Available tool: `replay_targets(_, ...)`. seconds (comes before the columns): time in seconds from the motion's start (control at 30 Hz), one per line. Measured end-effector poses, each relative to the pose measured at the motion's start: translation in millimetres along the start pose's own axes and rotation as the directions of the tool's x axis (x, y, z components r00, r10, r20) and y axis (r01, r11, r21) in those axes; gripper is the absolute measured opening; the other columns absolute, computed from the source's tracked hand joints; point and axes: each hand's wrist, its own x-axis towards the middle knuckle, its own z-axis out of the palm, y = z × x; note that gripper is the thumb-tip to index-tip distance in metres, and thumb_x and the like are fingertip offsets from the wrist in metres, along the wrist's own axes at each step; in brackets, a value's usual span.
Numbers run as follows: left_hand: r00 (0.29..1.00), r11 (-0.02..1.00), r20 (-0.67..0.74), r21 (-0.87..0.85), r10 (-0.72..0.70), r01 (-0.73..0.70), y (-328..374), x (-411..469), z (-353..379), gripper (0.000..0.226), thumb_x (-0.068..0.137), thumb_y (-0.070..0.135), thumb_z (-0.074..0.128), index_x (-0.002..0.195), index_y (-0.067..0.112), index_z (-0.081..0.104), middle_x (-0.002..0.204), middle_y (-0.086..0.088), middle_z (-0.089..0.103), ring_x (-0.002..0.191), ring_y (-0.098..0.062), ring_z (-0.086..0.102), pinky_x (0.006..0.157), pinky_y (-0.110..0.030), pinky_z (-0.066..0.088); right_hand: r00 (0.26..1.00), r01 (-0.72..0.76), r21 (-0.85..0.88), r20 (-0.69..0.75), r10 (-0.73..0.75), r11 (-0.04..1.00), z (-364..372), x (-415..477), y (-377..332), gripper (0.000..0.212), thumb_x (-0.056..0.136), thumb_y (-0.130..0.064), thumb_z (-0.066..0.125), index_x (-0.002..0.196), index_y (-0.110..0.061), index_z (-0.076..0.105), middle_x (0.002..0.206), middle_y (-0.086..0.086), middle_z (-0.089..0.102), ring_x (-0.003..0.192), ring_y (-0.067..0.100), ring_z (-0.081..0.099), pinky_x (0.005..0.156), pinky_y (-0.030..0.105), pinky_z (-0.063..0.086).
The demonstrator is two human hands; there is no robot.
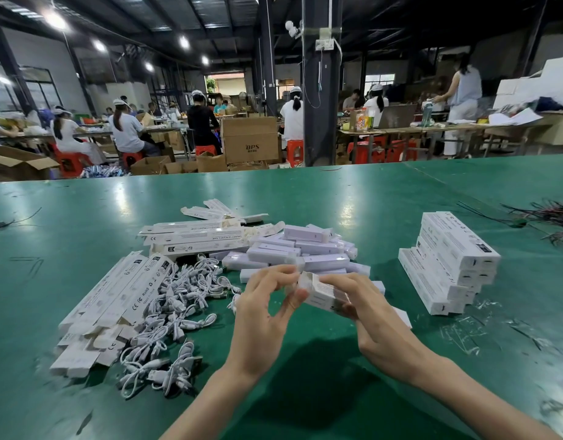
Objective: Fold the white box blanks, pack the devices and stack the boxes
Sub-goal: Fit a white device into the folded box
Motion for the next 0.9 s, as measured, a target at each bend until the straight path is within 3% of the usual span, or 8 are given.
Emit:
replay_targets(0.2,1.000,0.999,-0.001,0.031,-0.028,0.028,0.8,-0.7,0.4,0.012,0.077,0.032,0.070,0.087,0.025,0.073,0.102,0.007,0.057,0.105,-0.013,0.055,0.093,-0.017,0.039,0.999,-0.008,-0.042,-0.041,0.007,0.999,1.8,-0.4,0.1,0.085,0.068,0.009,0.034,0.132,-0.045,0.027,0.118,0.000,0.052,0.110,0.023,0.046,0.095,0.041,0.041)
replay_targets(0.33,0.999,0.995,-0.010,0.083,-0.053,0.054,1.1,-1.2,1.6,0.007,0.075,0.032,0.073,0.081,0.034,0.072,0.110,0.010,0.053,0.114,-0.007,0.048,0.096,-0.008,0.029,0.998,0.025,-0.114,-0.048,-0.030,0.993,2.2,1.5,-1.4,0.088,0.062,0.014,0.038,0.134,-0.036,0.035,0.117,0.004,0.055,0.107,0.032,0.052,0.088,0.049,0.045)
replay_targets(0.47,0.957,0.965,0.127,0.076,-0.261,0.253,-1.5,1.6,-0.9,0.016,0.074,0.027,0.081,0.079,0.039,0.071,0.128,0.017,0.045,0.128,-0.005,0.031,0.095,0.003,0.016,0.995,0.083,-0.204,-0.037,-0.092,0.975,0.0,1.4,-3.1,0.087,0.056,0.010,0.038,0.133,-0.033,0.034,0.116,0.004,0.058,0.102,0.031,0.054,0.083,0.047,0.048)
replay_targets(0.53,0.920,0.946,0.220,0.083,-0.324,0.313,-2.7,1.7,-0.8,0.012,0.075,0.026,0.081,0.084,0.031,0.076,0.133,0.016,0.044,0.132,-0.005,0.027,0.095,0.003,0.018,0.994,0.107,-0.222,-0.007,-0.111,0.969,2.1,2.0,-4.8,0.088,0.055,0.010,0.039,0.132,-0.032,0.033,0.115,0.004,0.058,0.101,0.026,0.052,0.081,0.045,0.048)
replay_targets(0.67,0.847,0.921,0.374,0.066,-0.379,0.383,-5.5,0.4,-1.4,0.018,0.077,0.022,0.081,0.087,0.036,0.076,0.134,0.017,0.041,0.126,0.012,0.022,0.110,-0.020,0.023,0.988,0.156,-0.255,0.044,-0.150,0.954,8.9,-0.7,-4.8,0.092,0.051,0.008,0.042,0.134,-0.031,0.033,0.113,0.003,0.057,0.100,0.019,0.047,0.080,0.039,0.048)
replay_targets(0.8,0.805,0.904,0.424,0.092,-0.416,0.418,-4.1,1.6,-4.0,0.012,0.078,0.033,0.079,0.086,0.042,0.075,0.136,0.019,0.036,0.129,0.007,0.018,0.086,0.007,0.021,0.985,0.170,-0.258,0.051,-0.163,0.951,10.2,-1.8,-1.2,0.093,0.051,0.008,0.042,0.135,-0.030,0.033,0.113,0.003,0.056,0.100,0.026,0.054,0.082,0.041,0.048)
replay_targets(0.83,0.808,0.905,0.421,0.085,-0.412,0.417,-2.7,2.2,-4.4,0.009,0.077,0.038,0.078,0.083,0.043,0.075,0.136,0.018,0.037,0.130,0.005,0.018,0.083,0.010,0.022,0.986,0.169,-0.251,0.048,-0.163,0.953,10.5,-1.6,-0.8,0.093,0.051,0.009,0.042,0.135,-0.030,0.033,0.113,0.003,0.056,0.100,0.026,0.054,0.082,0.041,0.048)
replay_targets(0.9,0.842,0.924,0.395,0.049,-0.368,0.380,-4.3,4.5,-5.4,0.012,0.072,0.041,0.076,0.083,0.037,0.077,0.134,0.016,0.042,0.133,-0.001,0.025,0.093,0.002,0.031,0.987,0.162,-0.229,0.033,-0.159,0.960,11.8,-1.3,-0.8,0.091,0.053,0.009,0.041,0.135,-0.031,0.032,0.114,0.002,0.056,0.100,0.026,0.053,0.083,0.041,0.048)
